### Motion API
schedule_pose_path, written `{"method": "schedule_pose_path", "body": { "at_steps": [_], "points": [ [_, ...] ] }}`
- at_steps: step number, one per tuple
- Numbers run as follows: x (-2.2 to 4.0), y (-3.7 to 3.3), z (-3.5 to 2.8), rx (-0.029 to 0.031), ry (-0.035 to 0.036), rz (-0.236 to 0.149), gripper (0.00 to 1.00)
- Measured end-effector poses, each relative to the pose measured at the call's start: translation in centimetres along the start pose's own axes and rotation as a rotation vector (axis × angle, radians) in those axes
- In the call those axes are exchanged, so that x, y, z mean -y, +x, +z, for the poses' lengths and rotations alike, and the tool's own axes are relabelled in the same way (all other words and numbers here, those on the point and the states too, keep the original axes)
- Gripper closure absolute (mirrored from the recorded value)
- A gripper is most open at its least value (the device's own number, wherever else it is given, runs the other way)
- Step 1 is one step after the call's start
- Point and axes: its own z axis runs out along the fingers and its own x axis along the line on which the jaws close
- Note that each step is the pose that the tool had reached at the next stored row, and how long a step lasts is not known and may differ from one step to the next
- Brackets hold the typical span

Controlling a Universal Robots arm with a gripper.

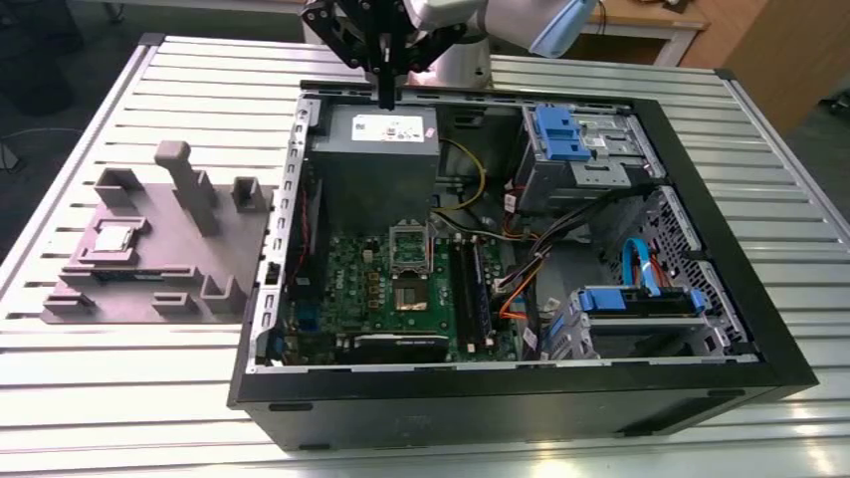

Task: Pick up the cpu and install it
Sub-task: 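Reach for the cpu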

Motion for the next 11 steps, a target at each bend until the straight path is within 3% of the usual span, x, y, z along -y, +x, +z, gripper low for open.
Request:
{"method": "schedule_pose_path", "body": {
  "at_steps": [2,4,11],
  "points": [
    [0.00,0.04,0.00,0.0000,0.0000,0.000,0.90],
    [0.11,1.49,-0.04,0.0000,0.0001,0.000,0.90],
    [0.12,1.65,-0.05,0.0000,0.0001,0.000,0.90]
  ]
}}
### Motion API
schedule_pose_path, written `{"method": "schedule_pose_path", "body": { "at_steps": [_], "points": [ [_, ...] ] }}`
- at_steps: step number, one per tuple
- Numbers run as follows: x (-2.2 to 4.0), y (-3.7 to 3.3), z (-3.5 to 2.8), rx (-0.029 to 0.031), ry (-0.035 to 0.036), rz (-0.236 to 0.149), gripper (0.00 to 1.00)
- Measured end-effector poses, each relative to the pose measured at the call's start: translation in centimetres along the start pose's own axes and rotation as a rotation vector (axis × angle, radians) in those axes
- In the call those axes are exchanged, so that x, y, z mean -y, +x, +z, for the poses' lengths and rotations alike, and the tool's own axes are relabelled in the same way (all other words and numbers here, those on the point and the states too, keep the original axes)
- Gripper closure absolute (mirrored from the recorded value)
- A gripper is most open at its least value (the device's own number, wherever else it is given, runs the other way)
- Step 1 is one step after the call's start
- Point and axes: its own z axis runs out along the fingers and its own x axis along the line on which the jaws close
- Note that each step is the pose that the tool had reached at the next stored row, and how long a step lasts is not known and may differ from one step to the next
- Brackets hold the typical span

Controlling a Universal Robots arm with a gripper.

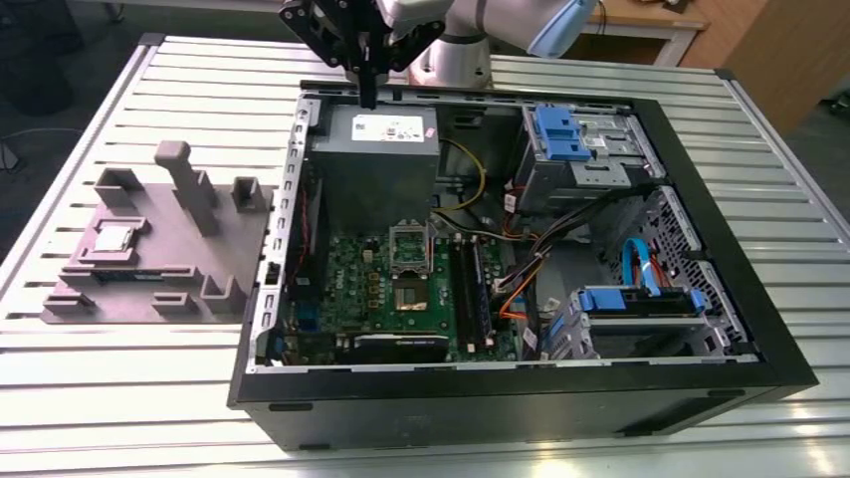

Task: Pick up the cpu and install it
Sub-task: 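Reach for the cpu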

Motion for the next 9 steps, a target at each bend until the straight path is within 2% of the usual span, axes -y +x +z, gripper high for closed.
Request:
{"method": "schedule_pose_path", "body": {
  "at_steps": [9],
  "points": [
    [0.01,0.20,0.00,0.0000,0.0000,0.000,0.90]
  ]
}}
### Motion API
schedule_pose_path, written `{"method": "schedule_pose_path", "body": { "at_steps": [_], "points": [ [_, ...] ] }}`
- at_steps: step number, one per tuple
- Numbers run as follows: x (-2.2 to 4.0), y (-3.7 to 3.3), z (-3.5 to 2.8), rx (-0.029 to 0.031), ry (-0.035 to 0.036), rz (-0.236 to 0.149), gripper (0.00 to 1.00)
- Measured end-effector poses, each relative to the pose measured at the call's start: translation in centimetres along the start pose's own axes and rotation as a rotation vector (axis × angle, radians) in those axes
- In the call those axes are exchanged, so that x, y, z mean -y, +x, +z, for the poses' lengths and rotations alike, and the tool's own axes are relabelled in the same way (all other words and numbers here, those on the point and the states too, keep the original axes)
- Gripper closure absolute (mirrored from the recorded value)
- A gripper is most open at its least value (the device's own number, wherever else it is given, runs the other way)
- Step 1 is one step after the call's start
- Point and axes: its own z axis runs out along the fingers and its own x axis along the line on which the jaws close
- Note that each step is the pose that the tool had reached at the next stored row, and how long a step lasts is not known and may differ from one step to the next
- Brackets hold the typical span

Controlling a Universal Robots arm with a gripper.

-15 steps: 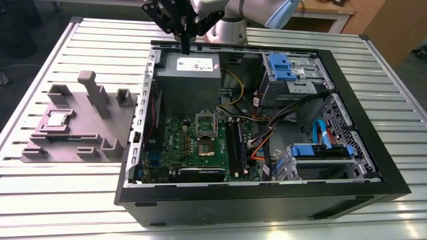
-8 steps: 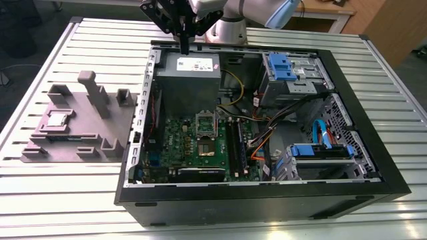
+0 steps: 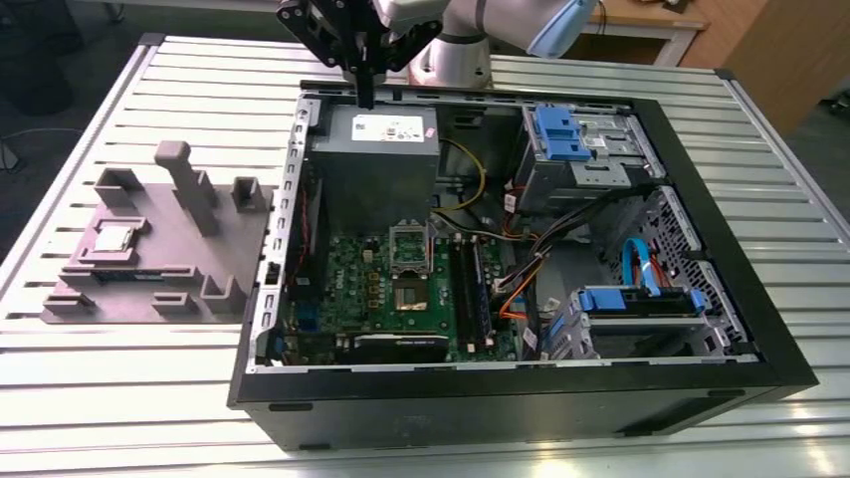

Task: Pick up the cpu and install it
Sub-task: 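Reach for the cpu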

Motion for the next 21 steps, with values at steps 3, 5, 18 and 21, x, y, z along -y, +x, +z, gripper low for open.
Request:
{"method": "schedule_pose_path", "body": {
  "at_steps": [3,5,18,21],
  "points": [
    [0.01,0.06,0.00,0.0000,0.0001,0.000,0.90],
    [0.01,0.09,0.00,0.0000,0.0001,0.000,0.90],
    [0.03,0.34,-0.01,0.0000,0.0000,0.000,0.90],
    [0.03,0.39,-0.01,0.0000,0.0000,0.000,0.90]
  ]
}}
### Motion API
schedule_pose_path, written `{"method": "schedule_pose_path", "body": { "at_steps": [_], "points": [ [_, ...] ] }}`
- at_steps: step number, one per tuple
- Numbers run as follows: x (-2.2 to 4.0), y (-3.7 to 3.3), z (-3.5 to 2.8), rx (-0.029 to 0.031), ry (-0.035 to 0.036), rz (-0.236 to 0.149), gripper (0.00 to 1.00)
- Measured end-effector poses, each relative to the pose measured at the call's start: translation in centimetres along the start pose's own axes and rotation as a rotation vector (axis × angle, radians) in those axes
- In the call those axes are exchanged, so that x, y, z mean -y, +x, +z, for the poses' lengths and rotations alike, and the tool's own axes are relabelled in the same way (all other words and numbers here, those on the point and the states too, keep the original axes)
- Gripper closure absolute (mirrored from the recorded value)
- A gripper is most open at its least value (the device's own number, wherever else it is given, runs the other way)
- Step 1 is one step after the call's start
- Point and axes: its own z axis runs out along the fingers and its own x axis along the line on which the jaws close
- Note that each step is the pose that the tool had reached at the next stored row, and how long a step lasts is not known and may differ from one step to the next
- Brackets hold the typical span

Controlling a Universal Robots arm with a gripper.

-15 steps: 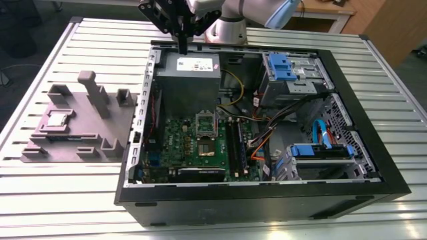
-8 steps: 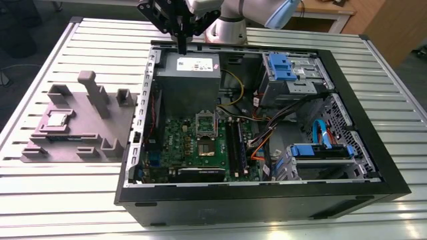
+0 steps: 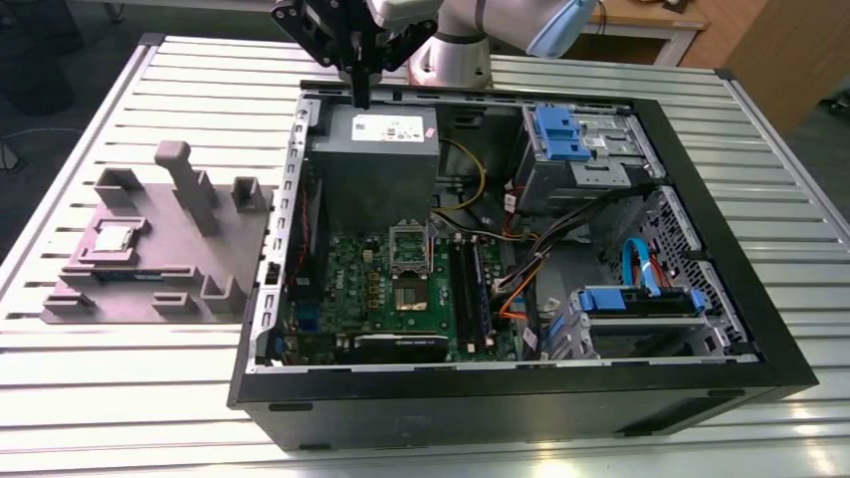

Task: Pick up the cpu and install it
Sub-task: 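Reach for the cpu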

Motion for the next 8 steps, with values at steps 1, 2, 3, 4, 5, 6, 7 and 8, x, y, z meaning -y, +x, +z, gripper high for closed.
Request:
{"method": "schedule_pose_path", "body": {
  "at_steps": [1,2,3,4,5,6,7,8],
  "points": [
    [0.00,0.02,-0.01,0.0000,0.0001,0.000,0.90],
    [0.00,0.04,0.00,0.0000,0.0001,0.000,0.90],
    [0.01,0.06,0.00,-0.0001,0.0001,0.000,0.90],
    [0.01,0.09,0.00,0.0000,0.0000,0.000,0.90],
    [0.01,0.11,0.00,0.0000,0.0000,0.000,0.90],
    [0.01,0.13,-0.01,0.0000,0.0001,0.000,0.90],
    [0.01,0.16,-0.01,0.0000,0.0000,0.000,0.90],
    [0.01,0.19,-0.01,0.0000,0.0001,0.000,0.90]
  ]
}}
